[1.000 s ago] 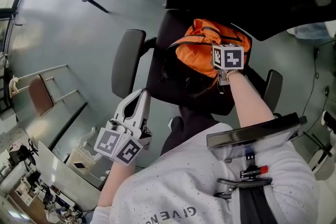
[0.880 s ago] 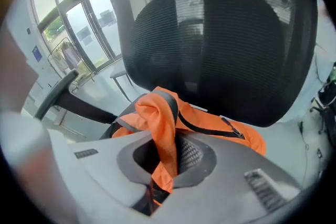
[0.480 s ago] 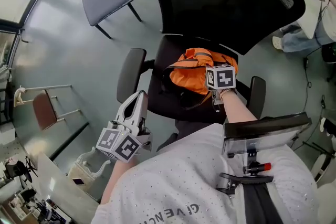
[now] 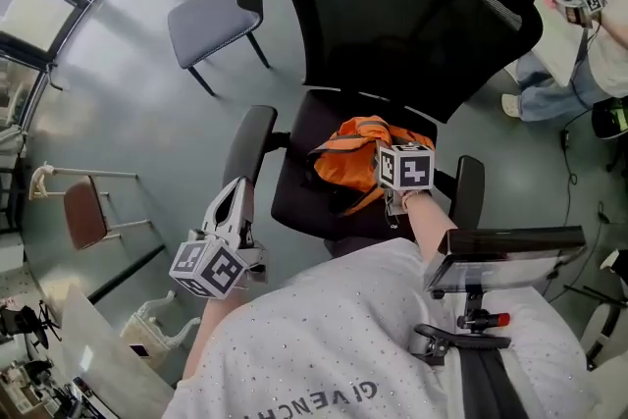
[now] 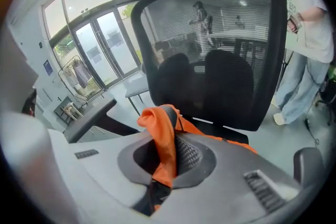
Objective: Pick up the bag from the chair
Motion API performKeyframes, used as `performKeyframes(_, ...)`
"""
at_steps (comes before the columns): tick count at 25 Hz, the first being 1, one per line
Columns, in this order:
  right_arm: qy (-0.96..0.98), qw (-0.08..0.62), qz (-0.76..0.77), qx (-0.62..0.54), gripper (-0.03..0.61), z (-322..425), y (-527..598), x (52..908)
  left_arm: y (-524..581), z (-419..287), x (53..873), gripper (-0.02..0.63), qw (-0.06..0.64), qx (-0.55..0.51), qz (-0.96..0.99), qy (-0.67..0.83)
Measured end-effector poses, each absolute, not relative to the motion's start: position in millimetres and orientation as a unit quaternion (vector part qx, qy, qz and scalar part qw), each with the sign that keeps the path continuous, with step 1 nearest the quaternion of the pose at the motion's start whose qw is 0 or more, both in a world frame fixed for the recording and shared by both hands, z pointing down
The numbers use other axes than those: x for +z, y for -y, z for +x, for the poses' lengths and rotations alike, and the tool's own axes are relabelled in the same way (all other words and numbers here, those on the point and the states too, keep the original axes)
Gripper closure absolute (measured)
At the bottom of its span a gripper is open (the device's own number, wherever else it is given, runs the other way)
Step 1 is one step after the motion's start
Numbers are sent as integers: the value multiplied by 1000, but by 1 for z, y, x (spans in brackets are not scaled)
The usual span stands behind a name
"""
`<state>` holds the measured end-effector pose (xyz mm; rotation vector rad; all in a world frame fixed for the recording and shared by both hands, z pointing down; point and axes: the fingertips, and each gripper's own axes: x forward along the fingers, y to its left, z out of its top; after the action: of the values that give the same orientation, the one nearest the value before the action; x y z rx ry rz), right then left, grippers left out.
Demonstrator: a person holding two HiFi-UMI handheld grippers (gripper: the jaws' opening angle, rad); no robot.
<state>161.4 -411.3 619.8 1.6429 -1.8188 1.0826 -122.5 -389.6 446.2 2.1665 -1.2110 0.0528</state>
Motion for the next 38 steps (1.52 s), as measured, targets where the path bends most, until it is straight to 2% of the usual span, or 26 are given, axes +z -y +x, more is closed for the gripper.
performKeyframes(6, 680, 205, 605, 361, 557, 151, 404, 588, 379, -128, 427, 601, 309, -4, 837, 451)
performKeyframes(13, 685, 165, 634, 319, 557, 140, 379, 528, 352, -173, 411, 601, 307, -19, 841, 445)
performKeyframes(19, 705, 82, 647, 279, 557, 118, 357, 466, 321, -196, 390, 601, 267, -20, 863, 429)
performKeyframes(24, 736, 49, 636, 227, 557, 76, 337, 410, 299, -232, 373, 601, 255, -40, 865, 429)
performKeyframes(38, 774, -50, 612, 157, 558, 15, 237, 299, 224, -235, 316, 601, 196, -68, 904, 374)
